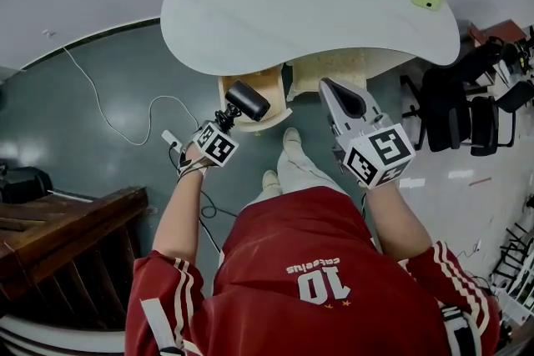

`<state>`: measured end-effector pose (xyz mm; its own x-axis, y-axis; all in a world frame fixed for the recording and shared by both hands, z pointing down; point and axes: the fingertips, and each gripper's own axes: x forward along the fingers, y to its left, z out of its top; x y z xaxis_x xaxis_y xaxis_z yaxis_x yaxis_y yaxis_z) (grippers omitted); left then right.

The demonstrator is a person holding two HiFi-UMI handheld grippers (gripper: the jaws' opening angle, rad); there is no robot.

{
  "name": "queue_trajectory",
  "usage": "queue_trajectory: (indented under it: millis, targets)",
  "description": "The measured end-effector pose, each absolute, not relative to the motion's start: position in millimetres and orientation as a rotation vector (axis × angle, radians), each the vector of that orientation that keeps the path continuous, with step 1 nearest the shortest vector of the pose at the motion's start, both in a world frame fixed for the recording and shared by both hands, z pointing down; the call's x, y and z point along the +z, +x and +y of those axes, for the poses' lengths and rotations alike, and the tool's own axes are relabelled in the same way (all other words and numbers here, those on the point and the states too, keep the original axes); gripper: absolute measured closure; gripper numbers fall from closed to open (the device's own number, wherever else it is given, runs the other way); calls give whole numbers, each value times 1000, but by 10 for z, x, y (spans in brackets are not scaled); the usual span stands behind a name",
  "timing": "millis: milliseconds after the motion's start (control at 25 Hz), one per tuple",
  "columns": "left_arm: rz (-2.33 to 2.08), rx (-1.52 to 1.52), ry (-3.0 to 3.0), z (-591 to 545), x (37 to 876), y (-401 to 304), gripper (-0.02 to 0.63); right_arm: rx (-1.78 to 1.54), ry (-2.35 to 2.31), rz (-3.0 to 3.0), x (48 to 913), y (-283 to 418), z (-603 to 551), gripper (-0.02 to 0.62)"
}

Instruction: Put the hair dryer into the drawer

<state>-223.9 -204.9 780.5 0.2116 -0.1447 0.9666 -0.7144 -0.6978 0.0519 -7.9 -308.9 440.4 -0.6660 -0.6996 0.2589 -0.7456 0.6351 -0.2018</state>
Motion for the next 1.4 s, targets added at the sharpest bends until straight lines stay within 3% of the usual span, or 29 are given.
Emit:
queue_trajectory:
  millis: [480,1400]
  targets:
    - [-568,1872,2009,-2348,8065,-2347,526,454,1201,-2686,4493,74,-3254,591]
    - [-452,2073,1910,-2891,8451,-2295,518,386,1151,-2622,4686,171,-3480,590]
